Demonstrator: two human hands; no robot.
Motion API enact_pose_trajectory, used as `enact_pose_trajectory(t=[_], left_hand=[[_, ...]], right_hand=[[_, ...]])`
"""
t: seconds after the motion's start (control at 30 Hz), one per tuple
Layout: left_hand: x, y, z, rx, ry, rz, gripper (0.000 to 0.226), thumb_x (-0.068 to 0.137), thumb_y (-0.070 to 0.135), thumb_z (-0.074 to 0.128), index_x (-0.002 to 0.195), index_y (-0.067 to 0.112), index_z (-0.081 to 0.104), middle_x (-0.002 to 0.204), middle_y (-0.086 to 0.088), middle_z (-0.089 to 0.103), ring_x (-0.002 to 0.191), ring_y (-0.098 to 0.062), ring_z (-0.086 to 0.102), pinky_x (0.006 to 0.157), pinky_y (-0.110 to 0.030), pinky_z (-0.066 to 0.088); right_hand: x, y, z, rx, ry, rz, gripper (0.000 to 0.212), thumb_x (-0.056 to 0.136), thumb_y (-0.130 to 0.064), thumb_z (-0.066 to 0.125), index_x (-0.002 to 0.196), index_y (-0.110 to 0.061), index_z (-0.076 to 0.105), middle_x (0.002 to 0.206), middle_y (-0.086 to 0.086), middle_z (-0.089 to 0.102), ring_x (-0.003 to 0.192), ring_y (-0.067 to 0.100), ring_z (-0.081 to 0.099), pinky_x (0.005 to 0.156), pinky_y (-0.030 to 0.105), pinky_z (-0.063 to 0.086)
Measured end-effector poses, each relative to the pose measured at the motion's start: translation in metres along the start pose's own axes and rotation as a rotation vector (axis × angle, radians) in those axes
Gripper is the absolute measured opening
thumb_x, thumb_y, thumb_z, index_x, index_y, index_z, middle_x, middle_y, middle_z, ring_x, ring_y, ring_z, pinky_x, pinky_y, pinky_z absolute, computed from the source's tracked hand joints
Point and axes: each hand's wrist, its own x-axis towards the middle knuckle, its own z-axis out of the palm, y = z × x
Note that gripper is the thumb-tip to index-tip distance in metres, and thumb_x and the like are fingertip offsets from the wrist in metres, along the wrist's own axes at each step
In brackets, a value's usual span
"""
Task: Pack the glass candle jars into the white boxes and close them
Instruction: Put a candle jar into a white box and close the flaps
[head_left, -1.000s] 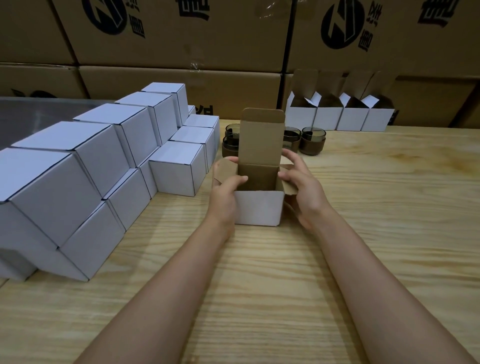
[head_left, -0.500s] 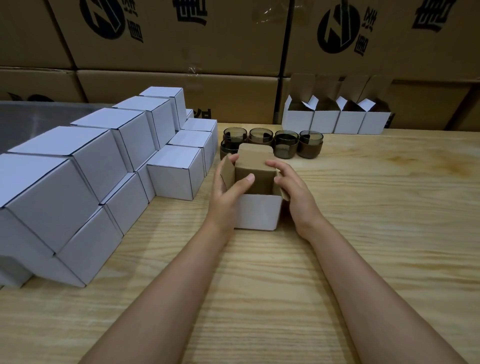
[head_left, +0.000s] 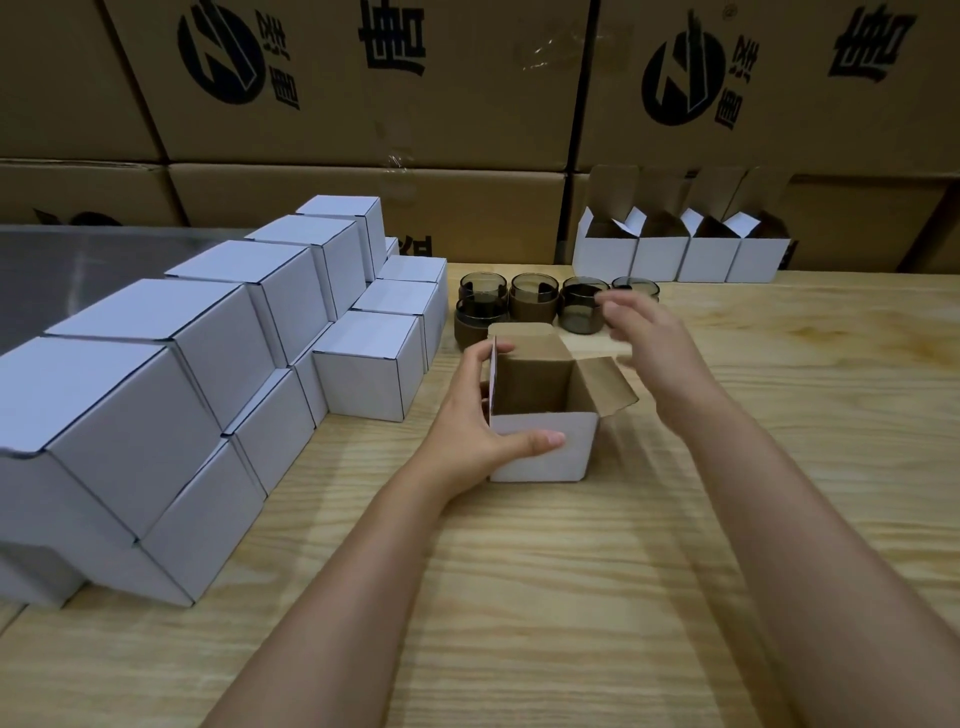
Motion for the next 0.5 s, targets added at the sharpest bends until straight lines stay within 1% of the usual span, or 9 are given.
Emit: enact_pose_trajectory(t=[0.07, 0.13, 0.17, 0.2, 0.23, 0.3, 0.33, 0.4, 0.5], left_hand=[[0.001, 0.0, 0.0, -0.017, -0.008, -0.01, 0.09, 0.05, 0.05, 0.085, 0.127, 0.044, 0.038, 0.124, 0.029, 0.047, 0.108, 0.017, 0.048, 0.08, 0.0, 0.038], [0.001, 0.0, 0.001, -0.026, -0.018, -0.015, 0.09, 0.048, 0.049, 0.086, 0.125, 0.047, 0.039, 0.12, 0.029, 0.051, 0.109, 0.01, 0.052, 0.082, -0.005, 0.043], [0.002, -0.001, 0.001, -0.03, -0.022, -0.021, 0.09, 0.048, 0.048, 0.086, 0.125, 0.048, 0.039, 0.12, 0.027, 0.052, 0.11, 0.006, 0.054, 0.085, -0.01, 0.045], [0.003, -0.002, 0.001, -0.033, -0.028, -0.024, 0.091, 0.049, 0.048, 0.087, 0.126, 0.047, 0.039, 0.122, 0.024, 0.053, 0.111, 0.003, 0.054, 0.088, -0.015, 0.047], [0.003, -0.002, 0.001, -0.032, -0.034, -0.023, 0.091, 0.05, 0.046, 0.087, 0.127, 0.046, 0.038, 0.125, 0.02, 0.053, 0.114, 0.0, 0.054, 0.092, -0.021, 0.048], [0.004, -0.003, 0.001, -0.032, -0.037, -0.007, 0.091, 0.052, 0.044, 0.087, 0.129, 0.043, 0.038, 0.127, 0.016, 0.053, 0.117, -0.003, 0.054, 0.095, -0.025, 0.047], [0.005, -0.003, 0.001, -0.034, -0.034, -0.001, 0.091, 0.052, 0.044, 0.087, 0.129, 0.041, 0.039, 0.128, 0.015, 0.053, 0.117, -0.003, 0.054, 0.095, -0.025, 0.047], [0.006, -0.004, 0.001, -0.034, -0.027, 0.005, 0.091, 0.053, 0.043, 0.087, 0.13, 0.038, 0.039, 0.13, 0.011, 0.052, 0.12, -0.006, 0.053, 0.099, -0.033, 0.047], [0.008, -0.006, 0.001, -0.016, -0.025, 0.004, 0.091, 0.053, 0.045, 0.087, 0.131, 0.039, 0.039, 0.133, 0.008, 0.05, 0.123, -0.011, 0.05, 0.102, -0.044, 0.045]], right_hand=[[0.025, -0.018, 0.007, -0.229, -0.056, -0.096, 0.032, 0.096, -0.029, 0.05, 0.127, -0.023, 0.054, 0.101, -0.012, 0.053, 0.094, 0.006, 0.051, 0.072, 0.022, 0.039], [0.049, -0.036, 0.028, -0.462, -0.212, -0.164, 0.038, 0.094, -0.029, 0.054, 0.132, -0.022, 0.05, 0.108, -0.006, 0.054, 0.088, 0.005, 0.052, 0.067, 0.019, 0.042], [0.057, -0.042, 0.041, -0.547, -0.299, -0.171, 0.042, 0.093, -0.03, 0.056, 0.133, -0.021, 0.048, 0.114, -0.002, 0.054, 0.093, 0.01, 0.054, 0.071, 0.023, 0.047], [0.064, -0.046, 0.054, -0.628, -0.381, -0.169, 0.046, 0.092, -0.031, 0.058, 0.135, -0.02, 0.047, 0.121, 0.001, 0.054, 0.101, 0.016, 0.055, 0.08, 0.028, 0.05], [0.07, -0.046, 0.067, -0.719, -0.455, -0.167, 0.049, 0.091, -0.032, 0.06, 0.136, -0.018, 0.046, 0.128, 0.004, 0.053, 0.108, 0.02, 0.054, 0.087, 0.032, 0.048], [0.077, -0.041, 0.088, -0.891, -0.541, -0.181, 0.053, 0.09, -0.032, 0.061, 0.136, -0.013, 0.046, 0.135, 0.008, 0.05, 0.118, 0.025, 0.05, 0.092, 0.034, 0.042], [0.08, -0.037, 0.096, -0.94, -0.537, -0.191, 0.053, 0.089, -0.031, 0.061, 0.136, -0.01, 0.046, 0.137, 0.01, 0.049, 0.12, 0.026, 0.048, 0.093, 0.035, 0.042], [0.084, -0.031, 0.103, -0.938, -0.469, -0.186, 0.055, 0.089, -0.028, 0.062, 0.137, -0.009, 0.044, 0.139, 0.013, 0.046, 0.123, 0.028, 0.046, 0.096, 0.036, 0.042], [0.085, -0.027, 0.105, -0.881, -0.399, -0.142, 0.059, 0.089, -0.028, 0.062, 0.142, -0.016, 0.039, 0.143, 0.015, 0.037, 0.127, 0.031, 0.041, 0.101, 0.037, 0.039]])
